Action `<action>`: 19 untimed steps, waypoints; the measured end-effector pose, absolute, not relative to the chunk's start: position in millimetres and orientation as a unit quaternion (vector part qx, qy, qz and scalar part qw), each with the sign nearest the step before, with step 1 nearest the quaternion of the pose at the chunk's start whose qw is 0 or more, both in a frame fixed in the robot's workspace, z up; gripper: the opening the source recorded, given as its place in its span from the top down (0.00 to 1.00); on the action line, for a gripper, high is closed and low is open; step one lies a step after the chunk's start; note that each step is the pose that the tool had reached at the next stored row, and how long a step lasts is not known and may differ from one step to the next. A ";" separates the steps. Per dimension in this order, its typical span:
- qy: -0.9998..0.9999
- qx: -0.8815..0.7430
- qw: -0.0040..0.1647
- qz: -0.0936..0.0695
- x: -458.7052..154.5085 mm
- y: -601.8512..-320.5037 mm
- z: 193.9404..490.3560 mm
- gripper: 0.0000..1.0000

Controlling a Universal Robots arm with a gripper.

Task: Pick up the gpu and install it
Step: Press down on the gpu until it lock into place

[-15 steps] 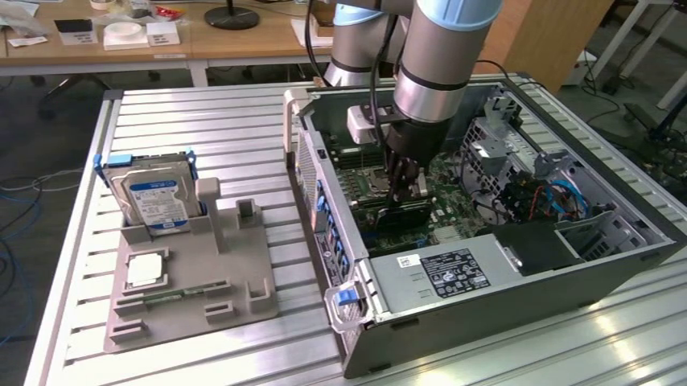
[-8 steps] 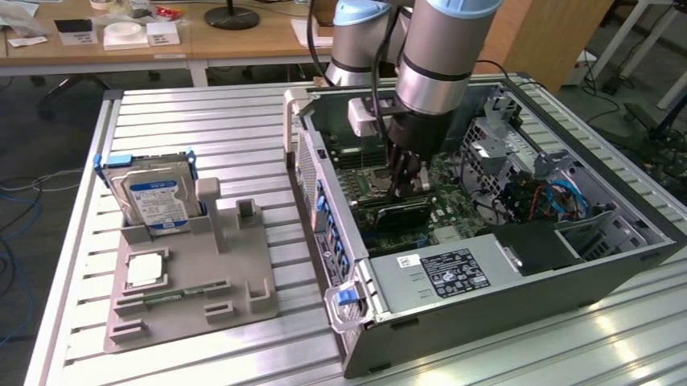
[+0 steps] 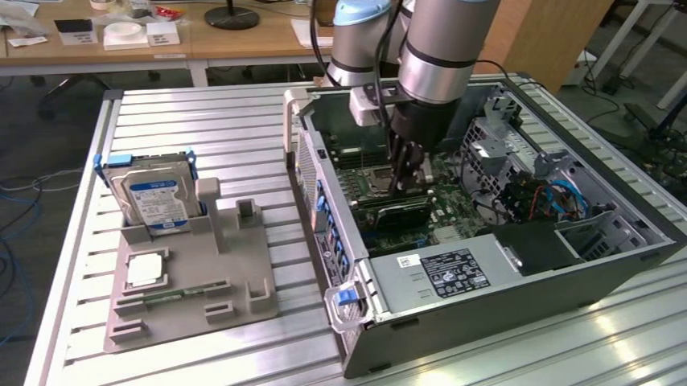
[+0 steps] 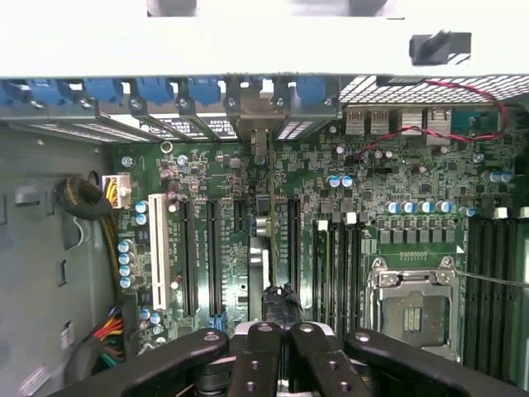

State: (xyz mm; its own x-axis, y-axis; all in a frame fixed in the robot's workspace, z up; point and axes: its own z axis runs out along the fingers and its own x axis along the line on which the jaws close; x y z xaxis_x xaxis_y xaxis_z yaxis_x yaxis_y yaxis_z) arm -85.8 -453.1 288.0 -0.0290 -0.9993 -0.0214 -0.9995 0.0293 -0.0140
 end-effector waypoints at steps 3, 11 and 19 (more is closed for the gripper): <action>0.717 -0.697 0.013 0.002 -85.8 -453.1 294.2 0.89; 0.717 -0.697 0.013 0.002 -85.8 -453.1 309.1 0.89; 0.717 -0.697 0.014 0.001 -85.8 -453.1 318.5 0.89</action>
